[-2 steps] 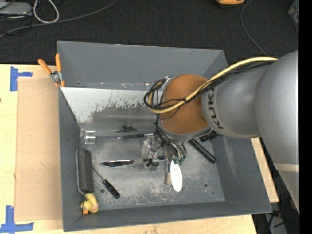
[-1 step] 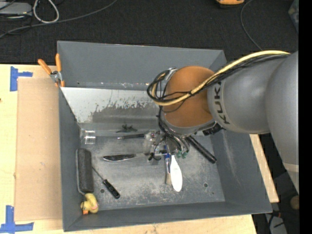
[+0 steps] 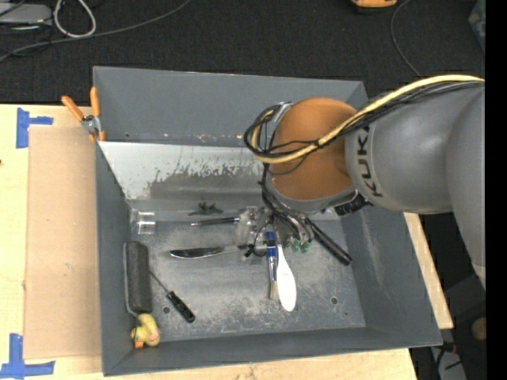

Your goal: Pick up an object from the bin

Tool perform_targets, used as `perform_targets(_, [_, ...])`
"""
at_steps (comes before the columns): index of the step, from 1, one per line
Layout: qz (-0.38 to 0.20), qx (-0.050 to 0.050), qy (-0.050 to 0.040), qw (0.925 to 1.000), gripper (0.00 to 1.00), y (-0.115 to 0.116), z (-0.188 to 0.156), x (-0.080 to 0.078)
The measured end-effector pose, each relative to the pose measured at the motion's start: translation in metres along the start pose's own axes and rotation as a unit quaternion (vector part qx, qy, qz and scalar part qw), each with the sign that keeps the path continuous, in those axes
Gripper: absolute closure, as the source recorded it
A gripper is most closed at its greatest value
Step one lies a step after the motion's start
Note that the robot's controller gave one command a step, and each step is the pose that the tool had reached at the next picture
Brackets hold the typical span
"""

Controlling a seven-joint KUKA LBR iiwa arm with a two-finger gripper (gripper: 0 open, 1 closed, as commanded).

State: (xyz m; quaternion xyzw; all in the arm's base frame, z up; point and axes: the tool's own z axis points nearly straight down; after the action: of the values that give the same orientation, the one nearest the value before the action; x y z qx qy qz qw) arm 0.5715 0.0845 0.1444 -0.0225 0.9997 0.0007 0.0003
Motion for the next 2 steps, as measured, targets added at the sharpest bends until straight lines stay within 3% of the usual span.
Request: perform_targets(2, [0.002,-0.001,-0.0027,1.0000,1.00,0.0002,-0.0302,-0.0015])
